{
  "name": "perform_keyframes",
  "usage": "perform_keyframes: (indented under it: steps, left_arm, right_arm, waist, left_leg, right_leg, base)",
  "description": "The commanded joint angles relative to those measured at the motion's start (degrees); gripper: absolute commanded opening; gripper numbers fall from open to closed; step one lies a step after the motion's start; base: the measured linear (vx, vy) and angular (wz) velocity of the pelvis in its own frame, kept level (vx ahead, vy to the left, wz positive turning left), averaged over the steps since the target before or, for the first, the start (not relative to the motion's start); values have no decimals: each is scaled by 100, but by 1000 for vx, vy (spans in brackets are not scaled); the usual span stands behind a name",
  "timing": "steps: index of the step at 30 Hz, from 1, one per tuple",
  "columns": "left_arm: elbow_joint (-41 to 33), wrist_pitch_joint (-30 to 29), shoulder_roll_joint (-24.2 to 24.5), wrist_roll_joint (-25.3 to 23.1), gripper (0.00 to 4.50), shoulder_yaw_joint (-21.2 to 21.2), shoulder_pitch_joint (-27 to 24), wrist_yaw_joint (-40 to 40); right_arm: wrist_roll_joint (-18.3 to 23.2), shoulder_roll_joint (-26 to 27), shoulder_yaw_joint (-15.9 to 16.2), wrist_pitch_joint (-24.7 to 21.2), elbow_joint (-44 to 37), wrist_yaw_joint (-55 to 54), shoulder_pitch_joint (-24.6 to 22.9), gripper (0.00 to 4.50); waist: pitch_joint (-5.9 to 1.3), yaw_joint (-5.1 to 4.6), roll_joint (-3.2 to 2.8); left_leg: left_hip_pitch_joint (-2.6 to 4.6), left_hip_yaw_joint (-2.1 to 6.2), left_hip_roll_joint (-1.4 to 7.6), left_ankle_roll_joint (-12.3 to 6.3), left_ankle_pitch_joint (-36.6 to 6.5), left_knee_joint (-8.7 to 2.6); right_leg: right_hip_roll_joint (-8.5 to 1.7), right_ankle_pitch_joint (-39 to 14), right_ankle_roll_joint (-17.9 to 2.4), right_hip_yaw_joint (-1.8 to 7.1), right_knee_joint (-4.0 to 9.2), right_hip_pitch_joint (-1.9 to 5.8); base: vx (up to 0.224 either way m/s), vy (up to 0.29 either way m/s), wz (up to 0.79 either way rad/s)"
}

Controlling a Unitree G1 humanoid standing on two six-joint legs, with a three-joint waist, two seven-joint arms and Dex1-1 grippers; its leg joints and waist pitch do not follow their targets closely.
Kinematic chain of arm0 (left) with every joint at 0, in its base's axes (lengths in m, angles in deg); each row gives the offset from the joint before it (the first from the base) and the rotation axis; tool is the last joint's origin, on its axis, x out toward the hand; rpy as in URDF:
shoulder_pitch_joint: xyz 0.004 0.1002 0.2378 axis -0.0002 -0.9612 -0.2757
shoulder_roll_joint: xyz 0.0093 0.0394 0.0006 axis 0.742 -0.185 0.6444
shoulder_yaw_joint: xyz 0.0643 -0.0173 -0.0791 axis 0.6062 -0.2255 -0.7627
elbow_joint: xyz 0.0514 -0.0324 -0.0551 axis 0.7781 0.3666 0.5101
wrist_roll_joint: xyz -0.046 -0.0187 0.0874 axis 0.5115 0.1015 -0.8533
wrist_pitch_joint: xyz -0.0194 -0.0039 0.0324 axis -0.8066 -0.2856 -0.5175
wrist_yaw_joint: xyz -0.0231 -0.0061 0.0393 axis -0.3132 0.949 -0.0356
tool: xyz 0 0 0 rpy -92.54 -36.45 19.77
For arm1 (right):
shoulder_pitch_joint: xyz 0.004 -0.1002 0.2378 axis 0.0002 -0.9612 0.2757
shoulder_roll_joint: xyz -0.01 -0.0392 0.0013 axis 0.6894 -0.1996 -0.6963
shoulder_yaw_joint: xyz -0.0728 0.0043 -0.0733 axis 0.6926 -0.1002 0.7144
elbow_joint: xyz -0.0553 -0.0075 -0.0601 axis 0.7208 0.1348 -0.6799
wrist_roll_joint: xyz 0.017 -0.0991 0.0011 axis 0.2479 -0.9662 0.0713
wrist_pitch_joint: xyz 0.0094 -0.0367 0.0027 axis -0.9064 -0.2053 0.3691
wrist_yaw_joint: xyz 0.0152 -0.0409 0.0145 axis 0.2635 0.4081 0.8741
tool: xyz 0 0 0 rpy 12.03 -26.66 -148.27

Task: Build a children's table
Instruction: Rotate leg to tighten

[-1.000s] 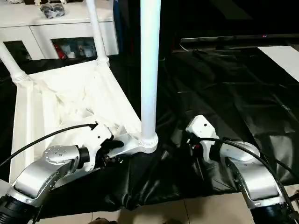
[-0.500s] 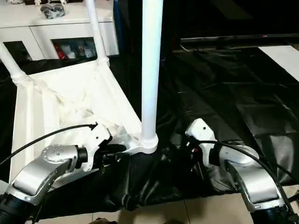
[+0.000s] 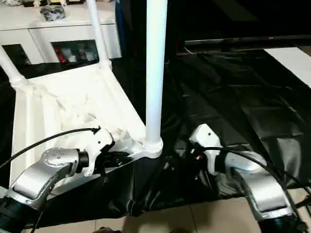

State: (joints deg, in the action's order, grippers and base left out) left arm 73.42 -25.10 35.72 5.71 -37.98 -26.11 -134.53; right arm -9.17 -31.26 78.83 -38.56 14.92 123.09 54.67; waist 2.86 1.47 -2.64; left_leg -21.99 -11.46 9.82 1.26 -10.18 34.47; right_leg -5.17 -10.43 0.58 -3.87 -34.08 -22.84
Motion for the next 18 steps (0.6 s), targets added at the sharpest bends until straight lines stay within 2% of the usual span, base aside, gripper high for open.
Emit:
perform_keyframes:
  steps: [1, 5, 6, 7, 8, 9, 10, 13, 15, 18]
  left_arm:
    - [212, -45, 110, -128, 3, 175, -89, -148]
    - [240, 251, 110, -149, 3, 247, -107, -324]
    - [254, 397, 108, -164, 3, 281, -100, -407]
    - [260, 488, 107, -174, 3, 305, -94, -462]
    - [260, 555, 101, -176, 3, 324, -92, -505]
    - [245, 598, 92, -159, 3, 331, -99, -544]
    - [200, 670, 73, -129, 3, 336, -104, -612]
    - [181, 712, 67, -112, 3, 350, -84, -703]
    - [182, 714, 67, -113, 3, 352, -82, -705]
    - [391, 926, 55, -218, 3, 382, 57, -774]
  right_arm:
    - [-47, 60, 97, 109, 111, -23, 155, 450]
    - [-291, 367, 200, 396, 614, -281, 478, 450]
    - [-337, 422, 237, 461, 735, -315, 558, 450]
    - [-364, 447, 261, 503, 803, -329, 603, 450]
    - [-377, 455, 275, 534, 850, -335, 630, 450]
    - [-378, 463, 281, 548, 879, -333, 651, 450]
    - [-386, 482, 293, 578, 955, -322, 705, 450]
    - [-442, 524, 342, 688, 1114, -301, 795, 450]
    - [-446, 528, 346, 694, 1125, -298, 800, 450]
    - [-458, 527, 533, 871, 1250, 40, 868, 450]
  waist:
    - [-270, -15, 71]
    - [-274, 0, 73]
    - [-272, -5, 134]
    - [-274, 12, 94]
    - [-273, 12, 148]
    - [-278, 40, 118]
    - [-277, 65, 117]
    - [-288, 60, 91]
    - [-291, 48, 101]
    - [-289, 59, 98]
  left_leg:
    - [141, 270, 304, 104, -2540, -493]
    - [171, 254, 302, 129, -2540, -486]
    - [173, 243, 304, 117, -2523, -485]
    - [177, 247, 305, 121, -2503, -487]
    - [161, 240, 313, 109, -2457, -493]
    - [180, 235, 324, 110, -2404, -496]
    - [197, 216, 326, 102, -2373, -490]
    - [156, 221, 331, 111, -2282, -513]
    - [142, 222, 323, 107, -2284, -510]
    - [165, 213, 325, 94, -2299, -497]
  right_leg:
    - [-338, -3230, -577, 217, 612, 89]
    - [-351, -3176, -670, 238, 611, 67]
    - [-345, -3162, -677, 239, 617, 59]
    - [-349, -3128, -699, 245, 597, 64]
    - [-347, -3093, -689, 251, 598, 76]
    - [-358, -3022, -712, 266, 584, 69]
    - [-349, -2896, -760, 282, 568, 63]
    - [-340, -2644, -830, 278, 524, 105]
    - [-344, -2633, -849, 273, 515, 123]
    - [-346, -2683, -863, 283, 531, 108]
  base:
    - [0, 0, 0]
    - [0, 0, 0]
    - [0, 0, 0]
    - [0, 0, 0]
    - [0, 0, 0]
    - [0, 0, 0]
    - [0, 0, 0]
    - [0, 0, 0]
    - [0, 0, 0]
    - [0, 0, 0]
